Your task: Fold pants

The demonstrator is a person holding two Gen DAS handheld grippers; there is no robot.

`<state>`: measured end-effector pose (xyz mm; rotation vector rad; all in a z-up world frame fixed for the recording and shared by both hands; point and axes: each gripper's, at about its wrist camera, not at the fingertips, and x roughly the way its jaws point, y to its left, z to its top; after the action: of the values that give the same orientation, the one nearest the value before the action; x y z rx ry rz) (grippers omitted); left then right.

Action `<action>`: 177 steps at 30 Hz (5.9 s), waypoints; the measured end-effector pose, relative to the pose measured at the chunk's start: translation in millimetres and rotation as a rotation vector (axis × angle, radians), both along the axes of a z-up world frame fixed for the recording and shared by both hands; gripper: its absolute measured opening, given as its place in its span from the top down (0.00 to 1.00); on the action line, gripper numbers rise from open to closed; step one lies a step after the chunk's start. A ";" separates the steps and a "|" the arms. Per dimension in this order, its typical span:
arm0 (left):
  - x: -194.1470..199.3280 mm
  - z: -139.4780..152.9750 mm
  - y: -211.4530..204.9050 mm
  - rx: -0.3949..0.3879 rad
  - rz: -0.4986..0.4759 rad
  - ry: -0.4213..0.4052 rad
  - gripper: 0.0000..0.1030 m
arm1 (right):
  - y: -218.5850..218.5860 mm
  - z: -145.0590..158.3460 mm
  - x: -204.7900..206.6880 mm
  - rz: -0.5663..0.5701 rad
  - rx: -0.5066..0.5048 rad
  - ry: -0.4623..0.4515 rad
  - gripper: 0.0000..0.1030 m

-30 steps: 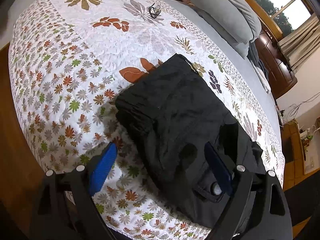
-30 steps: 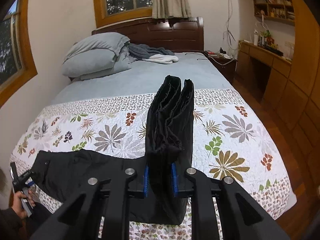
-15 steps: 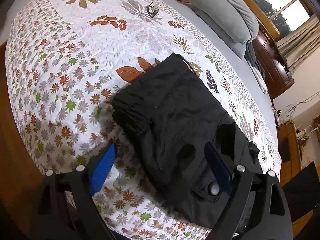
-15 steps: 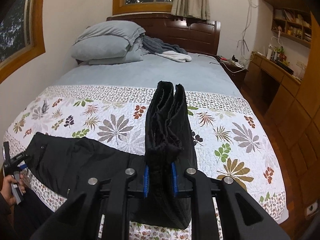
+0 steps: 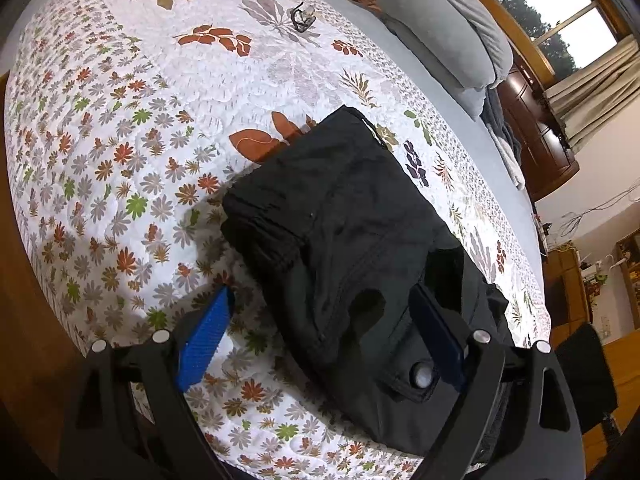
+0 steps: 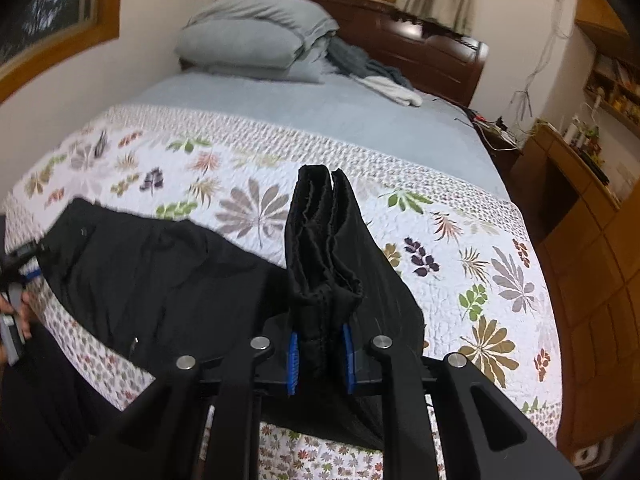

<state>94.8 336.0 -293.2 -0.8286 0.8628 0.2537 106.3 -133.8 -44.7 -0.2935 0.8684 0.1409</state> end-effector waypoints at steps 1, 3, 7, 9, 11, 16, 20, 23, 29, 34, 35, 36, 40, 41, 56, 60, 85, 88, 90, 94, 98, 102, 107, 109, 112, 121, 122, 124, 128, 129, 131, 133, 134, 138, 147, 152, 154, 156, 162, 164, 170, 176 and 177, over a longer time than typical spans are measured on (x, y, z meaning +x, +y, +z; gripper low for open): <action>-0.5 -0.1 0.3 -0.005 -0.001 -0.004 0.14 | 6.4 -6.0 0.4 0.008 -0.021 0.013 0.84; -1.6 -0.4 1.4 -0.015 -0.001 -0.010 0.14 | 16.2 -15.6 0.9 0.019 -0.052 0.031 0.84; -4.9 -1.5 4.0 -0.039 0.002 -0.018 0.14 | 40.6 -37.8 1.4 0.044 -0.129 0.063 0.84; -6.5 -1.7 4.7 -0.047 0.001 -0.021 0.14 | 51.9 -46.1 0.9 0.056 -0.158 0.074 0.84; -8.1 -1.7 6.5 -0.052 0.002 -0.024 0.14 | 65.7 -55.8 0.1 0.069 -0.187 0.087 0.84; -12.3 -3.4 12.7 -0.073 0.010 -0.026 0.14 | 97.6 -86.5 -6.8 0.115 -0.308 0.106 0.84; -15.1 -4.0 17.1 -0.086 0.012 -0.031 0.14 | 119.7 -113.6 -14.9 0.145 -0.398 0.118 0.84; -16.1 -4.6 19.3 -0.094 0.014 -0.035 0.14 | 134.5 -132.3 -17.6 0.167 -0.447 0.137 0.84; -15.6 -5.4 20.4 -0.102 0.004 -0.038 0.14 | 159.4 -162.9 -25.6 0.212 -0.529 0.151 0.84; -19.3 -6.6 22.2 -0.112 0.009 -0.040 0.14 | 162.9 -187.2 -28.4 0.221 -0.553 0.177 0.83; -20.1 -6.8 22.4 -0.113 0.009 -0.039 0.13 | 162.9 -189.1 -29.5 0.222 -0.553 0.175 0.82; -20.5 -6.8 22.3 -0.113 0.009 -0.039 0.13 | 161.5 -189.5 -29.1 0.225 -0.553 0.170 0.80; -23.1 -8.1 25.1 -0.119 0.013 -0.036 0.13 | 155.6 -178.9 -32.4 0.234 -0.476 0.175 0.67; -23.8 -8.8 26.2 -0.121 0.014 -0.035 0.13 | 150.8 -169.1 -33.0 0.236 -0.416 0.180 0.62; -24.1 -11.2 23.5 -0.128 0.016 -0.018 0.12 | 85.4 -145.7 19.3 0.016 -0.157 0.280 0.50; -24.0 -12.5 24.7 -0.134 0.021 -0.013 0.12 | 96.0 -164.7 9.9 0.038 -0.148 0.320 0.60; -3.6 -27.6 35.4 -0.348 0.129 -0.080 0.05 | 225.3 -55.1 135.9 0.606 0.361 0.701 0.19; -1.0 -22.0 29.2 -0.314 0.111 -0.099 0.05 | 260.9 -62.1 147.7 0.677 0.322 0.742 0.17; -0.4 -20.2 29.0 -0.307 0.104 -0.119 0.05 | 286.9 -70.9 156.8 0.726 0.284 0.773 0.16; 2.4 -25.1 32.8 -0.326 0.097 -0.120 0.29 | 332.5 -89.3 172.2 0.799 0.216 0.818 0.16; 5.2 -36.9 39.7 -0.388 0.118 -0.116 0.29 | 376.3 -110.1 187.0 0.851 0.177 0.852 0.16; 2.7 -47.6 45.5 -0.467 0.128 -0.166 0.18 | 411.6 -129.2 198.8 0.900 0.177 0.917 0.15; 8.0 -46.9 41.7 -0.446 0.101 -0.170 0.11 | 449.4 -155.6 206.1 0.952 0.154 1.002 0.13; 9.4 -46.2 41.6 -0.441 0.098 -0.164 0.12 | 467.6 -167.3 205.3 0.980 0.129 1.035 0.12; 10.3 -46.7 43.2 -0.435 0.120 -0.137 0.23 | 488.4 -179.2 199.9 1.025 0.096 1.073 0.12; 8.4 -51.5 47.8 -0.424 0.141 -0.088 0.48 | 519.9 -211.0 180.0 1.081 -0.025 1.130 0.12; 8.9 -52.6 48.7 -0.428 0.142 -0.083 0.54 | 521.2 -211.3 179.1 1.081 -0.027 1.130 0.16; 7.5 -53.1 49.4 -0.426 0.149 -0.075 0.59 | 522.8 -209.7 176.9 1.082 -0.034 1.128 0.33; 4.1 -43.2 45.8 -0.388 0.133 -0.103 0.70 | 519.0 -198.8 172.8 1.080 -0.070 1.092 0.64; 4.0 -39.0 44.3 -0.373 0.124 -0.114 0.72 | 516.1 -193.2 172.6 1.083 -0.065 1.084 0.70; 5.4 -33.3 41.5 -0.354 0.113 -0.127 0.73 | 509.3 -177.9 172.9 1.085 -0.052 1.064 0.73; 5.5 -27.0 38.9 -0.351 0.109 -0.143 0.74 | 502.0 -163.5 172.3 1.086 -0.050 1.042 0.75; 5.7 -23.7 37.7 -0.352 0.109 -0.149 0.74 | 498.8 -156.4 171.4 1.085 -0.050 1.030 0.75; 7.8 -0.6 30.2 -0.336 0.087 -0.176 0.75 | 484.8 -121.2 167.6 1.074 -0.053 0.970 0.75; 20.2 71.0 -5.1 -0.251 -0.028 -0.260 0.75 | 432.6 -40.0 162.9 1.019 -0.030 0.837 0.75; 27.2 105.4 -32.5 -0.202 -0.098 -0.297 0.75 | 391.4 4.5 160.8 0.978 -0.013 0.764 0.75; 29.7 120.2 -44.8 -0.179 -0.131 -0.312 0.76 | 372.4 21.0 160.4 0.959 0.000 0.736 0.75; 28.9 135.8 -58.9 -0.153 -0.164 -0.326 0.76 | 357.7 33.5 159.1 0.943 0.014 0.715 0.75; 31.0 167.7 -96.5 -0.089 -0.253 -0.349 0.76 | 303.6 70.2 156.3 0.892 0.057 0.653 0.75; 31.5 178.9 -112.2 -0.066 -0.286 -0.356 0.76 | 280.8 80.3 155.7 0.872 0.077 0.633 0.75; 34.1 201.7 -156.5 -0.016 -0.367 -0.364 0.76 | 225.7 97.9 153.7 0.822 0.113 0.590 0.75; 43.5 217.5 -201.6 0.030 -0.450 -0.368 0.76 | 167.9 106.6 154.2 0.767 0.158 0.551 0.75; 45.1 219.5 -211.2 0.039 -0.467 -0.368 0.76 | 154.8 107.1 154.9 0.752 0.170 0.547 0.75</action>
<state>139.9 124.8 -73.7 -0.5902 0.6763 -0.2850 261.1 21.0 62.4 -0.4199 1.2422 1.0270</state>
